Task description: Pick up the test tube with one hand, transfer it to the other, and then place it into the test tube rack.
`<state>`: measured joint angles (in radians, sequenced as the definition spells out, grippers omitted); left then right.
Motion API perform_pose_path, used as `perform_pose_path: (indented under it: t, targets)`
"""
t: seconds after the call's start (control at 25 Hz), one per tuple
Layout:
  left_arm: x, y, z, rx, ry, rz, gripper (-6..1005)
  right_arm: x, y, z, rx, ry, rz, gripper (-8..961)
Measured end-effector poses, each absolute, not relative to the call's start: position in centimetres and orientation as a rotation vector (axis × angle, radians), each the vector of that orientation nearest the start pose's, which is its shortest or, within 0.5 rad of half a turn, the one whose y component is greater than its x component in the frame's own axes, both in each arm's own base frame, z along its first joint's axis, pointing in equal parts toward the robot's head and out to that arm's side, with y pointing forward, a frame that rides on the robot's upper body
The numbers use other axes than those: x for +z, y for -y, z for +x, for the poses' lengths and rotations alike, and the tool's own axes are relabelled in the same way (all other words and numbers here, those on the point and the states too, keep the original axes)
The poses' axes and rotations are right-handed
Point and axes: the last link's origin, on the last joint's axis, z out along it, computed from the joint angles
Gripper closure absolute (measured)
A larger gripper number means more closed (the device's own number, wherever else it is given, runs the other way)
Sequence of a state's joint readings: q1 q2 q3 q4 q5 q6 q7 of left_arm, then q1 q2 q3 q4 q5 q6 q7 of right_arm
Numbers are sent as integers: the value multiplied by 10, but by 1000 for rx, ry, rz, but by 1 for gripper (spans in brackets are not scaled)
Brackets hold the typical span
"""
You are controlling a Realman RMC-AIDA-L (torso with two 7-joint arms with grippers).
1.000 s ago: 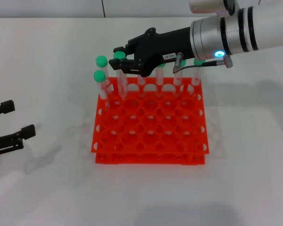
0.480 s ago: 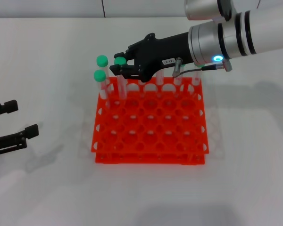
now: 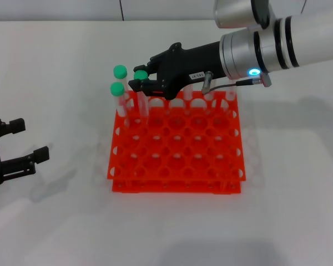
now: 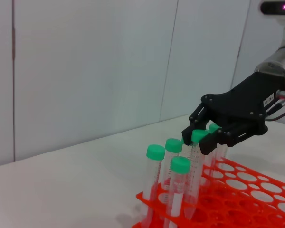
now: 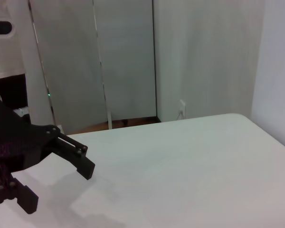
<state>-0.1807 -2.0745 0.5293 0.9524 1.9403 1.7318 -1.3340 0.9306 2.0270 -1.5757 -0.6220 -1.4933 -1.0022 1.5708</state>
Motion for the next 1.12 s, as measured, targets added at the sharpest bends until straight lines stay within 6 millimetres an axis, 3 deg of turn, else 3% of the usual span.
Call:
perform_pose_path:
  t: [0.2, 0.44, 0.64, 0.96, 1.12]
  targets:
    - [79, -241, -337, -635, 650, -2457, 105, -81, -410, 86, 472, -170, -2905, 628]
    - [79, -242, -336, -634, 648, -2458, 105, -81, -411, 85, 475, -169, -2902, 399]
    - [80, -243, -336, -638, 639, -2457, 105, -75, -405, 86, 510, -159, -2923, 392]
    - [82, -250, -330, -647, 599, -2468, 105, -39, -381, 128, 637, -202, -2876, 375]
    - [82, -255, -327, -655, 571, -2476, 105, -12, -366, 166, 722, -246, -2815, 360]
